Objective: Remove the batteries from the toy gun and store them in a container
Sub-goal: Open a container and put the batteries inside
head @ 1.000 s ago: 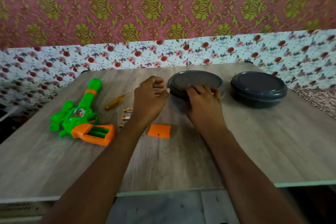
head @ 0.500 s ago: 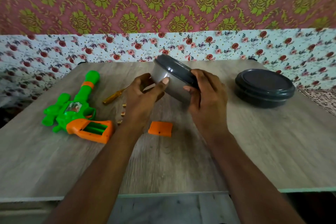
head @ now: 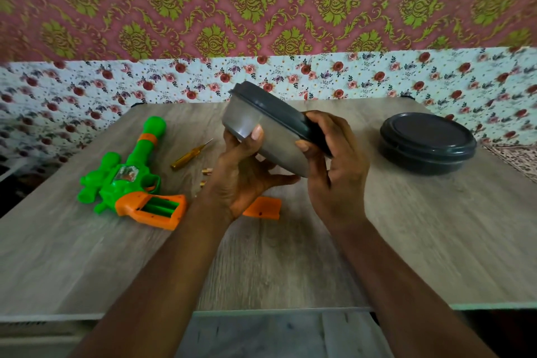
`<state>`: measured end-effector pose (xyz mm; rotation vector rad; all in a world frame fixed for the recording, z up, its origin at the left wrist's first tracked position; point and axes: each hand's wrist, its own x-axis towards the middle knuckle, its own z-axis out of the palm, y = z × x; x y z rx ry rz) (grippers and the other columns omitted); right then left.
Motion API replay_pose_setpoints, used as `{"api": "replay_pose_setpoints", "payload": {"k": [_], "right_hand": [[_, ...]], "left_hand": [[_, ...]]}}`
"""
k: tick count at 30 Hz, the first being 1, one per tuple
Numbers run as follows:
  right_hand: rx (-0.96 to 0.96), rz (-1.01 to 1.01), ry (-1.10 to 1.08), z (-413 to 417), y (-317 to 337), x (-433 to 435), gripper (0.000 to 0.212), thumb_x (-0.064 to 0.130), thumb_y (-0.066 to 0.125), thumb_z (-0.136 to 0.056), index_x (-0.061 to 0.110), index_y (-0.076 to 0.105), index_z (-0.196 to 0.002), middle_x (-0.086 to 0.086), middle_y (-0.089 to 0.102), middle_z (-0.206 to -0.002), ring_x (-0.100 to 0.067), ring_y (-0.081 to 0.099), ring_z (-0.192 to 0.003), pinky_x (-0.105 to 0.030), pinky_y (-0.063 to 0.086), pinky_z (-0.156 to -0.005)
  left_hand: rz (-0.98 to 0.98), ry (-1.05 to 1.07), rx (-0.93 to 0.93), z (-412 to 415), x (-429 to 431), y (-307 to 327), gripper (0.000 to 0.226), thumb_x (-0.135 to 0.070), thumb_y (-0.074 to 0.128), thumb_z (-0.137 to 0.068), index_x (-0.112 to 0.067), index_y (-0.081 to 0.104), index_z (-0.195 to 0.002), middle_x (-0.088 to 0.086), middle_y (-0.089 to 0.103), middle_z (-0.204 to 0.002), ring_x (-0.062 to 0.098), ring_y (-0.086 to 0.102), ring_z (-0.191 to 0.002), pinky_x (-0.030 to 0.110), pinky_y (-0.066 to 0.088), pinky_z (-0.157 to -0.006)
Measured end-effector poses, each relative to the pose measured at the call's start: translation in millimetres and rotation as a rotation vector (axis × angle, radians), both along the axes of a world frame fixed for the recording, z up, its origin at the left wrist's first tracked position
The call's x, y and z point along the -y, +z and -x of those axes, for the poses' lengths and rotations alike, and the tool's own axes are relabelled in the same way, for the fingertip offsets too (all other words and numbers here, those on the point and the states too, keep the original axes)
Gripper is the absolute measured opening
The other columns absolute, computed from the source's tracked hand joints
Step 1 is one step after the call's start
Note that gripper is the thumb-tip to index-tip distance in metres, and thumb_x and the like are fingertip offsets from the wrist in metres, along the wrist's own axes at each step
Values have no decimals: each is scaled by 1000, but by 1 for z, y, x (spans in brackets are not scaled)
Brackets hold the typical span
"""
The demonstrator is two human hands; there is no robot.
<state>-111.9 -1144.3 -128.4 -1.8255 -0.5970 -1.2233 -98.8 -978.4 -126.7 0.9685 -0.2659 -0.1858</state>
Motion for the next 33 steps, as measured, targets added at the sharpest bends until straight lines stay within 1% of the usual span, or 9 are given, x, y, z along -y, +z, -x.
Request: {"api": "replay_pose_setpoints", "payload": {"k": [5,8,10,13,17,23,29,31,33], "right_hand": [[-9,-7,47,5,2,-5,35,12,61,-99,-11,61,-125,-21,65,-121,-24,64,-113,-16,51,-95],[-35,-7,77,5,2,-4,33,12,63,-99,-9,62,-124,-19,65,-121,-24,64,-113,-18,52,-94],[-40,0,100,5,2,-4,34,13,63,-99,-9,62,-125,-19,66,-123,-25,65,-114,-19,52,-94],[-35,-11,110,5,0,-4,36,13,65,-98,-9,63,-126,-20,66,-124,-29,66,-115,-25,56,-94],[-53,-52,119,2,-3,1,35,8,68,-95,-7,65,-126,-17,68,-124,-28,66,-116,-28,56,-94],[-91,-39,198,0,-4,4,32,3,68,-94,-6,68,-125,-15,70,-124,-29,67,-116,-36,58,-92],[6,116,114,0,-3,12,33,-2,71,-92,-6,69,-125,-17,72,-122,-25,72,-111,-27,58,-93],[50,190,54,-3,-5,14,34,-4,71,-92,-6,68,-126,-19,71,-122,-27,72,-109,-33,60,-92],[59,261,-19,-5,-9,13,36,-2,66,-95,-7,64,-131,-22,68,-126,-34,70,-110,-44,60,-90]], "left_hand": [[64,9,17,8,1,8,127,-44,99,-61,-17,28,-163,29,37,-162,54,44,-143,83,42,-99],[85,31,-12,8,1,7,122,-40,98,-64,-15,30,-162,30,37,-161,54,44,-143,77,47,-96],[102,53,-20,8,1,6,106,-30,91,-72,-12,35,-160,31,43,-157,53,47,-141,74,50,-95],[116,58,-27,7,3,2,72,-20,69,-84,-8,47,-152,29,59,-142,49,59,-129,67,56,-88],[96,73,-54,11,7,4,60,-19,63,-88,-9,52,-147,28,62,-141,54,56,-132,75,53,-93],[97,120,-122,9,4,5,72,-15,67,-83,-9,47,-152,31,60,-143,52,61,-128,70,58,-83],[52,144,-115,2,-3,5,94,-13,83,-66,-11,47,-153,29,59,-144,53,60,-128,71,56,-85],[57,158,-121,1,-3,5,100,-13,88,-62,-13,47,-153,29,58,-145,54,59,-129,74,54,-87],[68,175,-124,1,-3,4,94,-14,86,-64,-14,49,-151,28,60,-143,53,60,-127,75,54,-86]]}}
